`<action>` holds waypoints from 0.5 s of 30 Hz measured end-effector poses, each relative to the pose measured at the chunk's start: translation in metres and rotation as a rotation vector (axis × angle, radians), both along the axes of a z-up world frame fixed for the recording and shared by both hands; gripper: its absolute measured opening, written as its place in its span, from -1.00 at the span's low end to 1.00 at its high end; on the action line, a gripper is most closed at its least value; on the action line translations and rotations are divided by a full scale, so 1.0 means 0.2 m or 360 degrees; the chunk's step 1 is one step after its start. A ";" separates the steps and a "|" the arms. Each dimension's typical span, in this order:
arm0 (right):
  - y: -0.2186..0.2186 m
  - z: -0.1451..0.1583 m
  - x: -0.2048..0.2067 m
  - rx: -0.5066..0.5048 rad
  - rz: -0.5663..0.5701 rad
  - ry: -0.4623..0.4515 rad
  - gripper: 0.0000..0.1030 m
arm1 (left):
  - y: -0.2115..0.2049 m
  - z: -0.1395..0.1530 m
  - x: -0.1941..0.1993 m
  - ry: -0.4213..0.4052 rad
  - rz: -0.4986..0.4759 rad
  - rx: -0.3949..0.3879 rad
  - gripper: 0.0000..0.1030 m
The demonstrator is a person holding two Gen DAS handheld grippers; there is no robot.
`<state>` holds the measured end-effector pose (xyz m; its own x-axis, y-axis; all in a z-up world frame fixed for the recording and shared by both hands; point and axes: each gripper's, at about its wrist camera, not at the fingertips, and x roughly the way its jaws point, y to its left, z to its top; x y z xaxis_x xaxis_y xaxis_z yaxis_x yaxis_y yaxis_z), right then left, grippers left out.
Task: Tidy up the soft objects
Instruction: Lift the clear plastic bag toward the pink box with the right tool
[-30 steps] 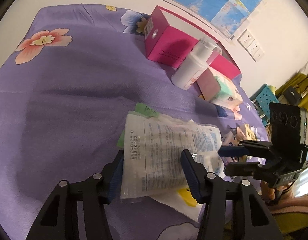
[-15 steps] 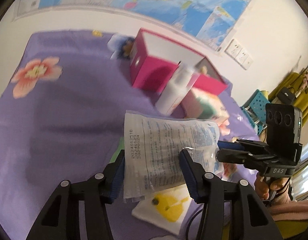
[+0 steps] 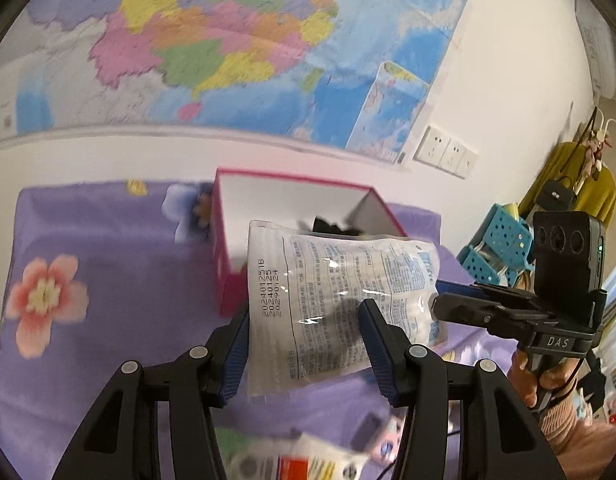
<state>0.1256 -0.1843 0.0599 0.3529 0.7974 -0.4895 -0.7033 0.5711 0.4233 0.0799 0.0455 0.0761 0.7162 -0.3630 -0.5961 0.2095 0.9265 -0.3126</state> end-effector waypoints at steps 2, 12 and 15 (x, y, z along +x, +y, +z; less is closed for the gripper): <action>-0.01 0.03 0.07 0.0020 -0.0035 0.0000 -0.38 | 0.00 0.01 0.07 0.0007 -0.0003 -0.0010 0.02; -0.01 0.04 0.40 0.0011 -0.0174 0.0046 -0.38 | -0.09 0.02 0.39 0.0032 0.0040 0.0116 0.02; 0.00 0.01 0.50 -0.0011 -0.0211 0.0086 -0.38 | -0.09 -0.02 0.49 0.0078 0.0056 0.0132 0.02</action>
<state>0.2251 -0.1844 0.0613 0.4277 0.7423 -0.5159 -0.5980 0.6603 0.4544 0.1786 0.0277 0.0720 0.6970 -0.2860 -0.6576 0.1626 0.9562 -0.2436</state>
